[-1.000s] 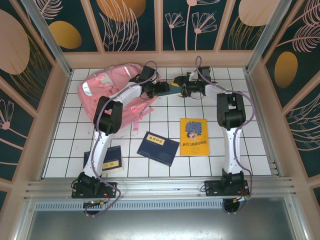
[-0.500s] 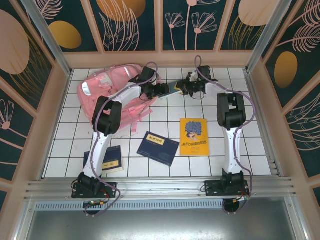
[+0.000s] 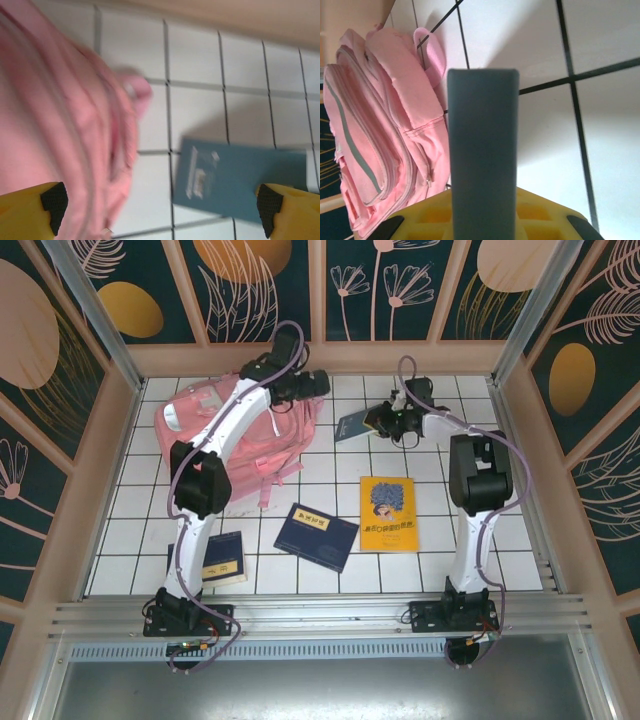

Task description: Pack the student bag

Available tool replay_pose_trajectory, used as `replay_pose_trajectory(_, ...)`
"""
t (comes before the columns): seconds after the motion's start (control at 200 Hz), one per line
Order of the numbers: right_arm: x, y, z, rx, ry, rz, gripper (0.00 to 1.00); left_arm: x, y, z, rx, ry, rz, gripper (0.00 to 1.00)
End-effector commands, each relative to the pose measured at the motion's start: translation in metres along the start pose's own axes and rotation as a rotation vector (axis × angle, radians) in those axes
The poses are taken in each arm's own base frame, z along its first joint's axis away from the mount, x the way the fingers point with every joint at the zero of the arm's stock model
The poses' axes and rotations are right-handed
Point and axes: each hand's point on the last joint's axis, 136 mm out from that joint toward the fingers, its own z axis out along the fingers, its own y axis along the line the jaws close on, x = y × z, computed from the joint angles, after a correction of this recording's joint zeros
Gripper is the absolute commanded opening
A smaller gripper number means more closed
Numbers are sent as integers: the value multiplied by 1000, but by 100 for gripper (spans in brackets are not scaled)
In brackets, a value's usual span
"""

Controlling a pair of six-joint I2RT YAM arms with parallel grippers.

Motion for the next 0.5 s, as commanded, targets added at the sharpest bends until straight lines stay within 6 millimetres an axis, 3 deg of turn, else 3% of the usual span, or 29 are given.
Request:
replay_pose_trajectory(0.0, 1, -5, -11, 66, -53, -23, 0, -12, 66, -6, -316, -84, -105, 99)
replay_pose_trajectory(0.21, 19, -1, -1, 110, -35, -73, 0, -10, 124, 14, -474, -73, -236, 99)
replay_pose_trajectory(0.36, 27, -2, 8, 120, -14, -86, 0, 1, 122, 42, -390, -8, -256, 97)
replay_pose_trajectory(0.495, 32, -7, 15, 120, 4, -79, 0, 9, 114, 55, -328, 23, -264, 92)
